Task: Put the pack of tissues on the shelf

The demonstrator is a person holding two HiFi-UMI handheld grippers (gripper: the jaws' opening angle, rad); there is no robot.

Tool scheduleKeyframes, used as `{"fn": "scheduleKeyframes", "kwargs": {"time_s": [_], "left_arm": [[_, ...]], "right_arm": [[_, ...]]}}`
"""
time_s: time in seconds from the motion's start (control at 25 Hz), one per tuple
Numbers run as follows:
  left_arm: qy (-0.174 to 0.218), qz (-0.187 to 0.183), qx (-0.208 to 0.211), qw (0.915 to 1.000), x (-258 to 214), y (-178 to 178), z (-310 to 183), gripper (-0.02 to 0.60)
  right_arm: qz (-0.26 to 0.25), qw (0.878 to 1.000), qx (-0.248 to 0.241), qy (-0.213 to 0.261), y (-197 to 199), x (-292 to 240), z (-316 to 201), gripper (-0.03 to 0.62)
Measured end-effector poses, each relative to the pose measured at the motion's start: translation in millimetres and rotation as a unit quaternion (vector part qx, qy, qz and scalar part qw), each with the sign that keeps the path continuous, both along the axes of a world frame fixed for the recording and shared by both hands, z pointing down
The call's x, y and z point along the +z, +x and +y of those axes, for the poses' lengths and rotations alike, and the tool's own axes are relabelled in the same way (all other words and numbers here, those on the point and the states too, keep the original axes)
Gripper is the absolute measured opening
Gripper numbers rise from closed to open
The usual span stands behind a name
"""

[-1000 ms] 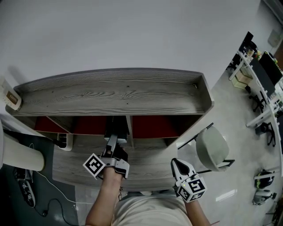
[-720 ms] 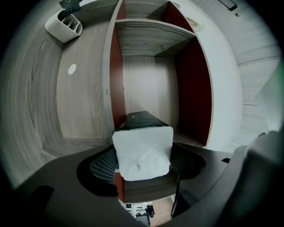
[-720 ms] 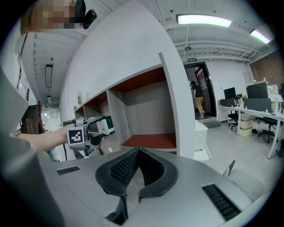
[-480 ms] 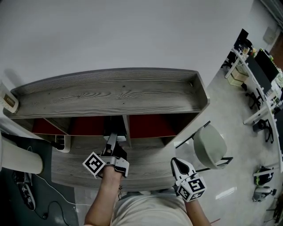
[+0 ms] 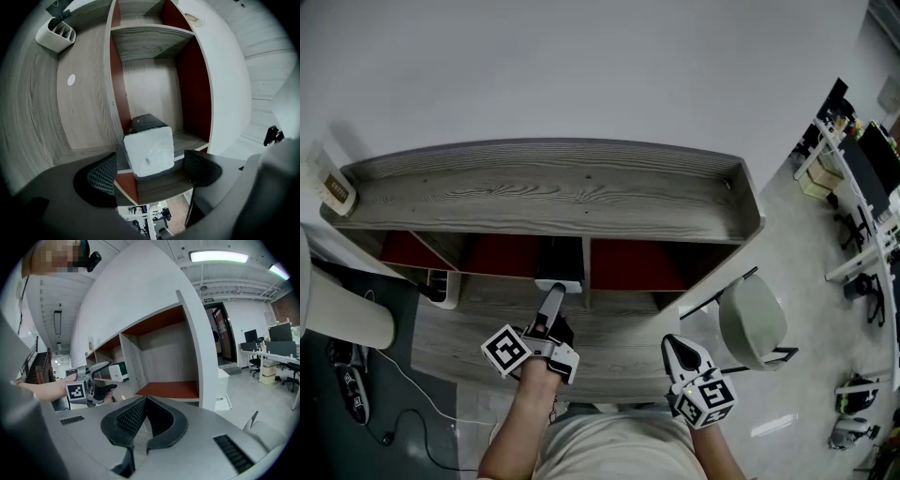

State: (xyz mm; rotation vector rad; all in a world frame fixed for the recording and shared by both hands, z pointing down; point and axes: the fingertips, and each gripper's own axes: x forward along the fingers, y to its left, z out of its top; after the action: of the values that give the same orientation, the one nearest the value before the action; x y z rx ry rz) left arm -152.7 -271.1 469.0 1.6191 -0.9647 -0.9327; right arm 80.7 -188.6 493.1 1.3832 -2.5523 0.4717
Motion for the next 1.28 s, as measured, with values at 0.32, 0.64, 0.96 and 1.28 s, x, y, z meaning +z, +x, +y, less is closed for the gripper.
{"fn": "scheduleKeyframes", "kwargs": {"time_s": [0.32, 0.64, 0.96, 1.28], "left_arm": [[0.013, -0.029, -0.007, 0.9995, 1.5, -21.0, 50.4, 0.313], [-0.012, -0.287, -0.042, 0.9569, 16.2, -57.8, 107.9, 0.015], [-0.024, -0.413, -0.078, 0.9069, 12.0, -87.2, 159.2, 0.015], [-0.031, -0.54, -0.102, 0.8348, 4.5, -103.3, 203.3, 0.015]], "right_arm": [[-0.013, 0.997, -0.074, 0.0, -43.9, 1.5, -8.0, 0.028], [-0.029, 0.986, -0.162, 0.009, -101.9, -8.3, -7.1, 0.028], [-0.037, 0.967, -0.251, 0.014, -156.6, -15.9, 9.6, 0.028], [-0.042, 0.947, -0.318, 0.019, -195.0, -23.2, 30.4, 0.028]]}}
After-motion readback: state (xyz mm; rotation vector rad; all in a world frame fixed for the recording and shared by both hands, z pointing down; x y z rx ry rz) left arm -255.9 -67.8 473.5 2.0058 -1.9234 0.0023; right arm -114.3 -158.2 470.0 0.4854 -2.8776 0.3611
